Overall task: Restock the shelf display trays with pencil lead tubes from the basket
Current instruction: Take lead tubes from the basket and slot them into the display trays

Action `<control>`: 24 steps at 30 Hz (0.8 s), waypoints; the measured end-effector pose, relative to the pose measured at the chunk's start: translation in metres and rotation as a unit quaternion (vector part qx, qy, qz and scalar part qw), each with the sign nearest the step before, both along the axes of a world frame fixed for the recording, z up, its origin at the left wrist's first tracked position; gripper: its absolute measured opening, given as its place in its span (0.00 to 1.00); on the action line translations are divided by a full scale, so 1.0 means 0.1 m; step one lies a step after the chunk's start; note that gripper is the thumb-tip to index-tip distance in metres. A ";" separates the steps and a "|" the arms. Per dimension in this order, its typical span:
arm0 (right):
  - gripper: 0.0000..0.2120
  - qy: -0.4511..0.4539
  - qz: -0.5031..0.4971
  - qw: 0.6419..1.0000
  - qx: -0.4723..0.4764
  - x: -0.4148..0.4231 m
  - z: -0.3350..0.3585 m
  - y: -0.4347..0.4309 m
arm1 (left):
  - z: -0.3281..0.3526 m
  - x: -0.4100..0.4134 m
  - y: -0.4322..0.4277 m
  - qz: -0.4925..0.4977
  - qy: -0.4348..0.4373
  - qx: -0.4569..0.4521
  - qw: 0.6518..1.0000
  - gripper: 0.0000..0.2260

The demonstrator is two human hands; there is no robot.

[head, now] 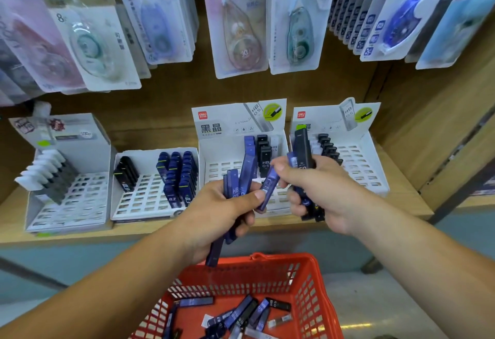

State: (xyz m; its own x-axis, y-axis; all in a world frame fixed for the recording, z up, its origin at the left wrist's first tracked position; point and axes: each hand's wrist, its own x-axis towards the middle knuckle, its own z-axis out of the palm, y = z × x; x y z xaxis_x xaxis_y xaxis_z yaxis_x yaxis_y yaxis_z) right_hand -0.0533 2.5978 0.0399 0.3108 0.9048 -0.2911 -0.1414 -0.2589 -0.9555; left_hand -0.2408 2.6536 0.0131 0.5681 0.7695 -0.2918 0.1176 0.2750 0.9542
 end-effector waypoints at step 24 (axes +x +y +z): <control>0.08 0.053 -0.047 0.997 -0.038 0.10 -0.18 0.04 | -0.11 0.43 0.65 0.026 0.267 0.318 0.909 0.03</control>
